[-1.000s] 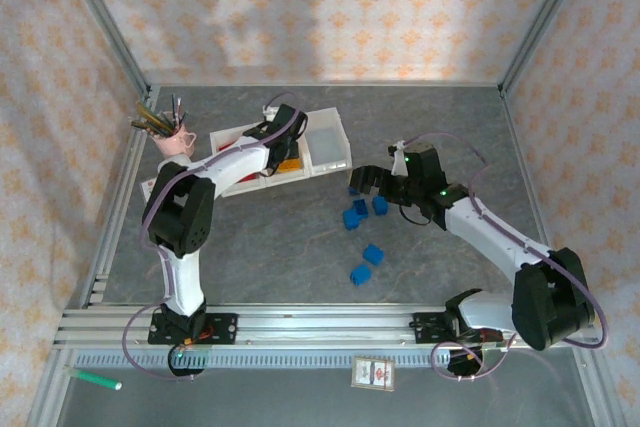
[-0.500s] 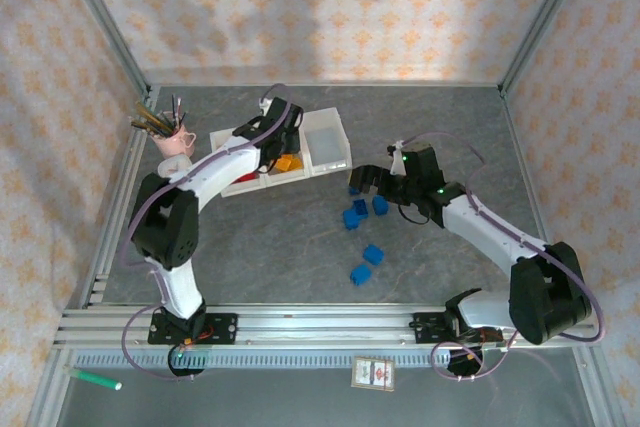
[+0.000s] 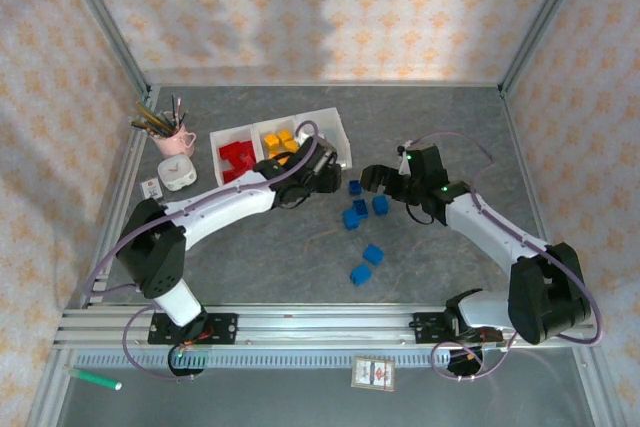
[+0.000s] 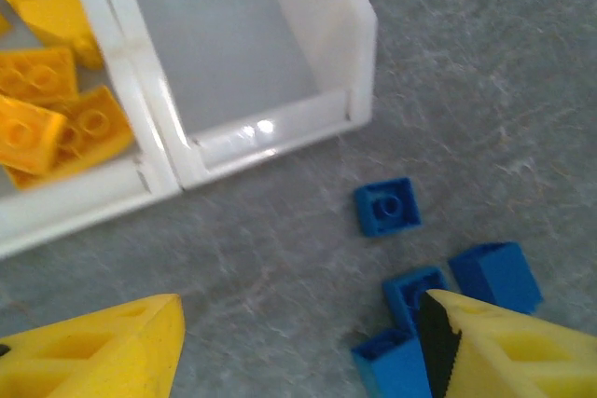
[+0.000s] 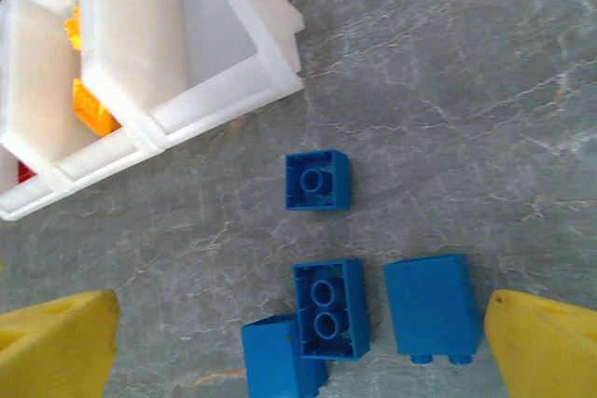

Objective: Sort the legos into containers by color
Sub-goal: Pick up the lego from the center of the table.

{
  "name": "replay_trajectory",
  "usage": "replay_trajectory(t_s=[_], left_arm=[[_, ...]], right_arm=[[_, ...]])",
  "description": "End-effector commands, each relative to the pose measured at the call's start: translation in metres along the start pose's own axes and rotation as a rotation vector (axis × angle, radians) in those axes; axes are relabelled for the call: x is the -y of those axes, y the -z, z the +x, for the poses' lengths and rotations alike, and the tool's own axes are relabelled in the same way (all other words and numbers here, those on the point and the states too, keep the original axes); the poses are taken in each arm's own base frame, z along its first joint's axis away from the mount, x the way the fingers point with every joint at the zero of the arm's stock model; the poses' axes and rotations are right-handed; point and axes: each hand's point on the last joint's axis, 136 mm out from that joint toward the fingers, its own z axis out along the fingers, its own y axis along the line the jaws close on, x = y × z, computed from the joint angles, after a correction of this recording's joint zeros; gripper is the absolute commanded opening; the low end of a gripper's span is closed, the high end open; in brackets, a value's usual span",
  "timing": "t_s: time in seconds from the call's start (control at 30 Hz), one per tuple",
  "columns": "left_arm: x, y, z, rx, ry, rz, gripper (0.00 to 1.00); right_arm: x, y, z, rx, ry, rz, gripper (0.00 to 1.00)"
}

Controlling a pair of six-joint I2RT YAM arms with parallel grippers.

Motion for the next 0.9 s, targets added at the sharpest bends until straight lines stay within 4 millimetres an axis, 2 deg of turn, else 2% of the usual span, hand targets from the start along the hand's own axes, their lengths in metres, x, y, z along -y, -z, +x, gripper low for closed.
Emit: replay_trajectory(t_s=[0.0,0.17,0.27,0.3,0.37,0.5,0.6,0.7,0.87], left_arm=[[0.022,-0.013,0.008,0.004,0.094,0.031,0.72],[0.029,-0.046,0.021,-0.031,0.128,0.008,0.75],[0.041,-0.063,0.023,-0.052,0.126,0.026,0.76],[0.042,-0.076,0.029,-0.068,0.12,0.018,0.76],[0.048,-0.088,0.031,-0.077,0.106,0.02,0.76],[0.05,-0.113,0.038,-0.116,0.077,-0.022,0.78],[0.053,-0.129,0.041,-0.128,0.064,-0.034,0.78],[0.048,-0.141,0.044,-0.14,0.039,-0.092,0.76],[0.04,-0.151,0.042,-0.117,0.02,-0.154,0.67]], right_arm=[[0.018,0.003,-0.003,0.025,0.0,0.081,1.0],[0.033,0.003,0.002,0.026,-0.03,0.1,1.0],[0.041,0.003,0.004,0.033,-0.057,0.1,1.0],[0.044,0.003,0.005,0.034,-0.069,0.098,1.0],[0.049,0.003,0.007,0.028,-0.087,0.091,1.0],[0.055,0.002,0.01,0.024,-0.097,0.089,1.0],[0.057,0.0,0.011,0.02,-0.094,0.09,1.0],[0.058,-0.001,0.011,0.014,-0.093,0.093,1.0],[0.059,-0.004,0.013,0.007,-0.093,0.085,1.0]])
